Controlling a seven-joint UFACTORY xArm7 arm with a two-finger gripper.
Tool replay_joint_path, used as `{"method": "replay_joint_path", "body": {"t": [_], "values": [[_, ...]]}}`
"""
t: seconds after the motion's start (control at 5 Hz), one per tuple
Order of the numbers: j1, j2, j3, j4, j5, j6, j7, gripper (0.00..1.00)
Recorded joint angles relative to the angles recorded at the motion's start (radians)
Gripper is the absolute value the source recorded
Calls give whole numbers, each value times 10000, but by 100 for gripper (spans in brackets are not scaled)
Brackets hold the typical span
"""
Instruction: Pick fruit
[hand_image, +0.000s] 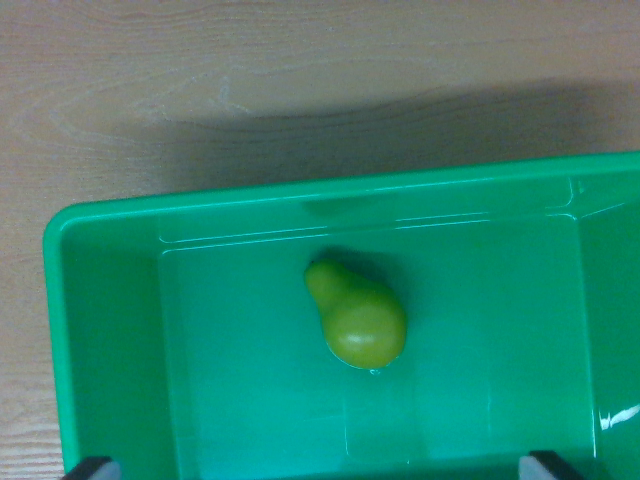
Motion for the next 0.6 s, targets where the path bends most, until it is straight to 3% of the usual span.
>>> {"method": "replay_joint_path", "body": {"t": [0.6], "values": [[-4, 28, 0, -59, -1, -86, -56, 0]]}}
